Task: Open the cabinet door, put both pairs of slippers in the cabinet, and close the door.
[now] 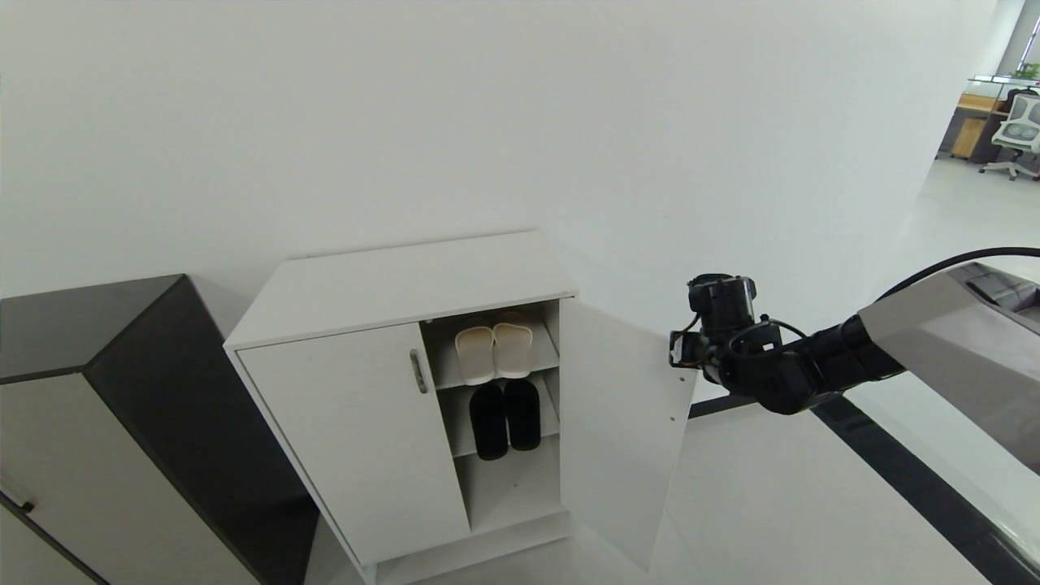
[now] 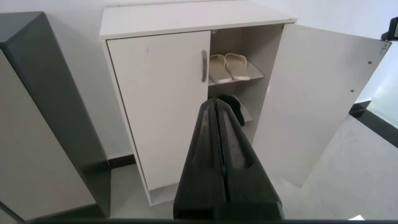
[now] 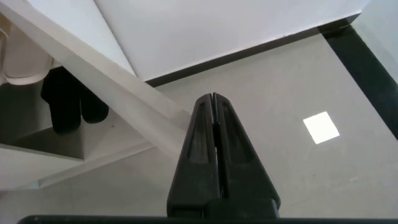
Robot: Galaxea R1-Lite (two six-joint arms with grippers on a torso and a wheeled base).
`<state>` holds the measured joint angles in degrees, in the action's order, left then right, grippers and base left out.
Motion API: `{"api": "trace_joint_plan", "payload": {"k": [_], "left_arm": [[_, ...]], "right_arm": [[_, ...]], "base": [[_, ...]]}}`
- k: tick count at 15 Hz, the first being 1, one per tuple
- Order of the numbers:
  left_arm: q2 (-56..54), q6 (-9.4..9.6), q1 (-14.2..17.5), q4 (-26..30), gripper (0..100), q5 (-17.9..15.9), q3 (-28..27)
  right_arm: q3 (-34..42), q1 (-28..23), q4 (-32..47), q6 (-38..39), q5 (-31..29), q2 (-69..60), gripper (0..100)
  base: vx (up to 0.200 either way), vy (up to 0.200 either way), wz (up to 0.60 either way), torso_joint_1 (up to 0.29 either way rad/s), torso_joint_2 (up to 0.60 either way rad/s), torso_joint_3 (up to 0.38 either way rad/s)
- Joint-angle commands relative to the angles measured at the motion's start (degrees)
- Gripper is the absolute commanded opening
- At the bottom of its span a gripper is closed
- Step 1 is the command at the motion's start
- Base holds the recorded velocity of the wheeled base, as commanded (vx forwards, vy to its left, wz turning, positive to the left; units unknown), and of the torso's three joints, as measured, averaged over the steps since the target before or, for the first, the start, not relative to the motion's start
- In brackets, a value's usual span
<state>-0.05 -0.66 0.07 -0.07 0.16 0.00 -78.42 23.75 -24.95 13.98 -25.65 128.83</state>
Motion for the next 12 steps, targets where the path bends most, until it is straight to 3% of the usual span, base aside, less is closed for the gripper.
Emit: {"api": "trace_joint_plan", "payload": {"k": [1,8,12], "left_arm": [[0.0,-0.04,0.0,0.0,0,0.0,0.0],[0.0,-0.04,0.0,0.0,0,0.0,0.0],[0.0,-0.04,0.0,0.0,0,0.0,0.0]], "right_arm": [[0.0,0.0,0.1,0.0,0.0,0.2,0],[2.3,1.8,0.3,0.0,-0.1,-1.4,0],[7.1,7.5,0.1,0.0,-0.3,-4.7,0]], "base": [[0.0,0.0,0.0,0.0,0.0,0.0],[0.0,0.0,0.0,0.0,0.0,0.0],[0.0,0.0,0.0,0.0,0.0,0.0]]}}
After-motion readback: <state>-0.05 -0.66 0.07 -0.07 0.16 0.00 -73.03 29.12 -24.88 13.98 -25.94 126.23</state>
